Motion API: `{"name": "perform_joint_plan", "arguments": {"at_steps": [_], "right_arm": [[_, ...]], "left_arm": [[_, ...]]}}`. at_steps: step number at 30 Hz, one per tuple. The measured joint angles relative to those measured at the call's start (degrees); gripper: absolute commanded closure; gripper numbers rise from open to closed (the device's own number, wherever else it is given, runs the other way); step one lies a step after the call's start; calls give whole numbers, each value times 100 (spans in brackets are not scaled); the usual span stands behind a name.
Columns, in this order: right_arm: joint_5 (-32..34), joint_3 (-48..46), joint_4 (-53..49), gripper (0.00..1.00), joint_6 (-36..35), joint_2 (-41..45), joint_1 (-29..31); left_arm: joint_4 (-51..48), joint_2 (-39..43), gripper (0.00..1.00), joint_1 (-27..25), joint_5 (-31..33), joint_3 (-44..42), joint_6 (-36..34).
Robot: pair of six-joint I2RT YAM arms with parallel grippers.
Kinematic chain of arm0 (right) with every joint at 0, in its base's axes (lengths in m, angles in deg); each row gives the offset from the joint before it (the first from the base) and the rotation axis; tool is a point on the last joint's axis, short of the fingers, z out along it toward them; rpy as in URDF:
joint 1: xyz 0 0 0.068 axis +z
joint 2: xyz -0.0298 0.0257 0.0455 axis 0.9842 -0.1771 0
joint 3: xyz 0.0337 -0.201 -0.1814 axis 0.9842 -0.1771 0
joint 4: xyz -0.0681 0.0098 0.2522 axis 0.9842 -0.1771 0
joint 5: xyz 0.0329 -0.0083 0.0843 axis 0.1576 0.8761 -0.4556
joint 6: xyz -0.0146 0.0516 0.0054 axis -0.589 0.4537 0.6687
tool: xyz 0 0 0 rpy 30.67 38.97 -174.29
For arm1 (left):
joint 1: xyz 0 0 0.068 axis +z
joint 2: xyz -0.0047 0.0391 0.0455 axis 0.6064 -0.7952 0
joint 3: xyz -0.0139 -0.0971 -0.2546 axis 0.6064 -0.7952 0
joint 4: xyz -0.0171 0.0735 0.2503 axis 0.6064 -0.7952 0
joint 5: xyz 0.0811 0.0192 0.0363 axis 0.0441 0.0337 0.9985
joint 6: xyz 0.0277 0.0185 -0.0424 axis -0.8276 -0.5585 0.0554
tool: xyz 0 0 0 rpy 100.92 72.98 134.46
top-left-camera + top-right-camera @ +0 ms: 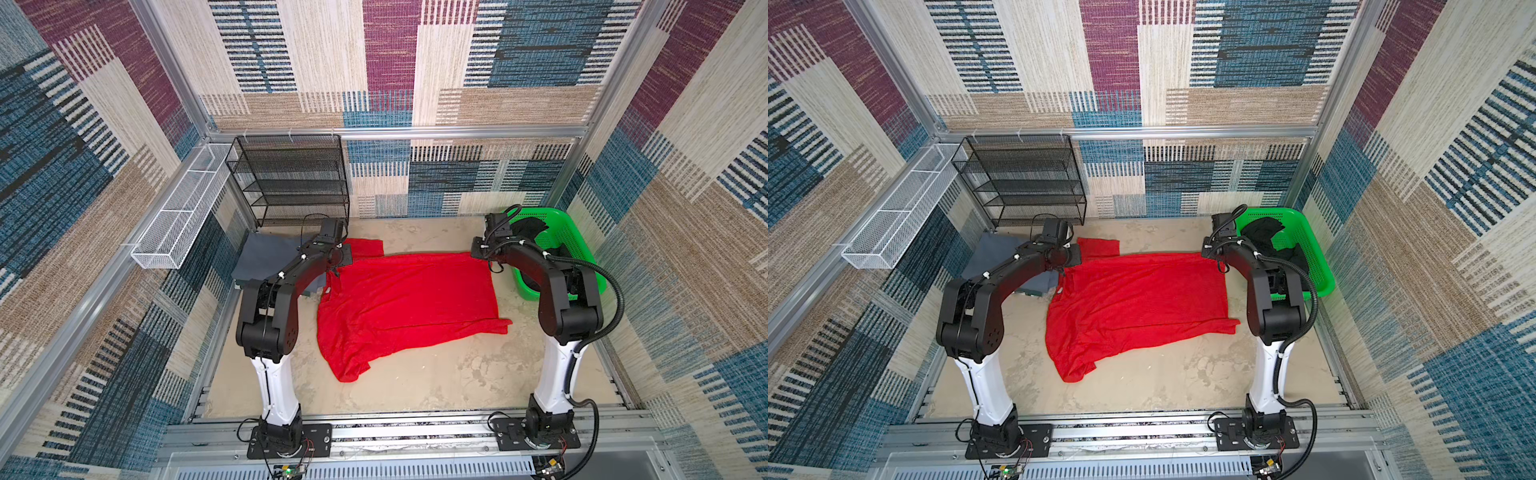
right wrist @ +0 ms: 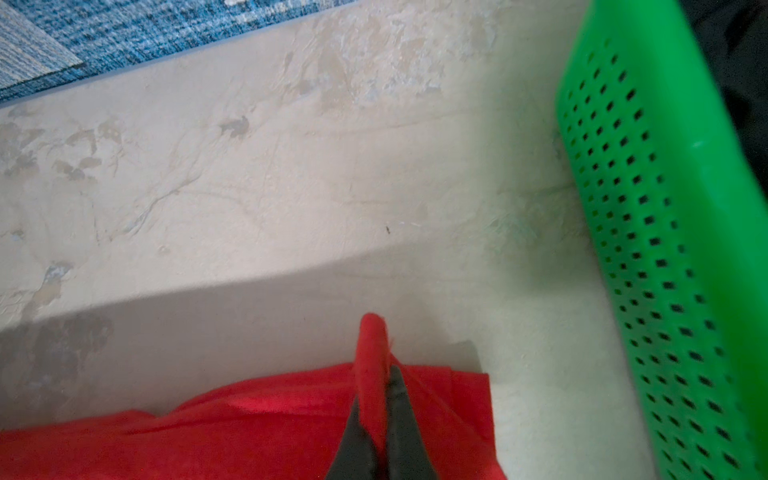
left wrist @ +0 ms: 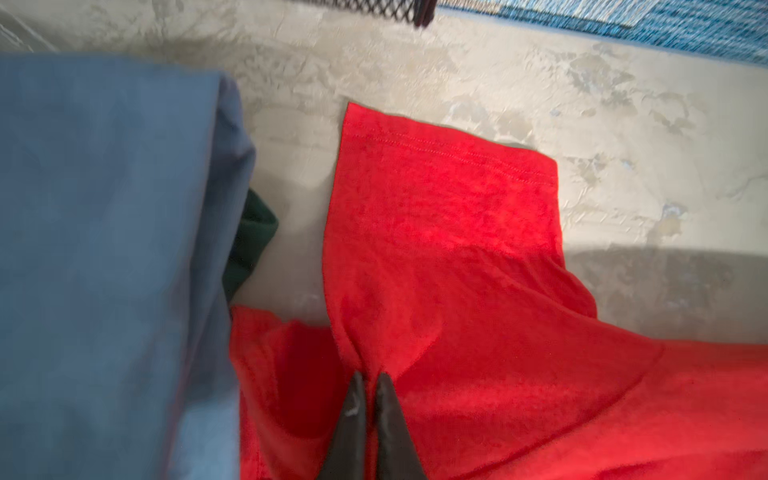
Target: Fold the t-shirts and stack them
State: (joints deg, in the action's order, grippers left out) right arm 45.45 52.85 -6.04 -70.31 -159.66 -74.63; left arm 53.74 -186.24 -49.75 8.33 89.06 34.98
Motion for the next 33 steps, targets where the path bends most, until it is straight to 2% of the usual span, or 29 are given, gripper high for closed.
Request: {"name": "perform_joint_plan", "arguments": {"at_steps": [7, 17, 22, 24, 25, 26, 29, 33], "right_arm": [[125, -157, 87, 100, 125, 90, -9], [229, -459, 122, 100, 286, 184, -17], [251, -754, 236, 87, 387, 374, -26], [247, -846, 256, 69, 422, 413, -28], [245, -890, 256, 68, 446, 428, -31], [240, -935, 258, 68, 437, 452, -31], [157, -1097, 289, 60, 518, 566, -31], [81, -1434, 348, 60, 557, 863, -31]], "left_arm": [[354, 396, 100, -44, -251, -767, 402], [485, 667, 100, -302, -389, -1182, 721], [511, 903, 100, -431, -363, -1513, 885], [509, 962, 87, -461, -365, -1624, 935], [511, 988, 76, -474, -365, -1670, 962], [507, 1029, 69, -485, -367, -1727, 986], [503, 1191, 58, -509, -367, -1908, 1064], [501, 1517, 48, -531, -365, -2218, 1086]]}}
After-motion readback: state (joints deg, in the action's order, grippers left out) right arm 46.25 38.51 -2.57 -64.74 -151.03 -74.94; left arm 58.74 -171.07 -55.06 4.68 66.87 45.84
